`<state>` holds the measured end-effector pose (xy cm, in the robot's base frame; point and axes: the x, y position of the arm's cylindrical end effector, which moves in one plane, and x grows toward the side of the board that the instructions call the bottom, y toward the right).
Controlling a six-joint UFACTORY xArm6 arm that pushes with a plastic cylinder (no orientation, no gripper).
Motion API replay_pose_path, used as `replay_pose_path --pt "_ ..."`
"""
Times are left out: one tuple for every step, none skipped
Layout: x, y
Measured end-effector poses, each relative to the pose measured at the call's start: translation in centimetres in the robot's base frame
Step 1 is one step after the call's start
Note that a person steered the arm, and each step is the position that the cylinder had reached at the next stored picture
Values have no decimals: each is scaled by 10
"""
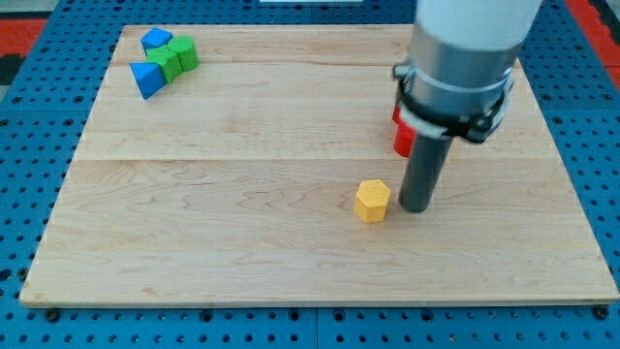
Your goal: Nudge the yellow hexagon left a bit
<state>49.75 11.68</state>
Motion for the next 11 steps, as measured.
replay_pose_path --pt "-1 -49" --pt "57 -151" --pt "53 -157" --pt "54 -76" --pt "119 -47" --pt "121 -55" --pt "121 -55" --pt "121 -103" --pt "121 -126" --pt "121 -173" --pt "121 -261"
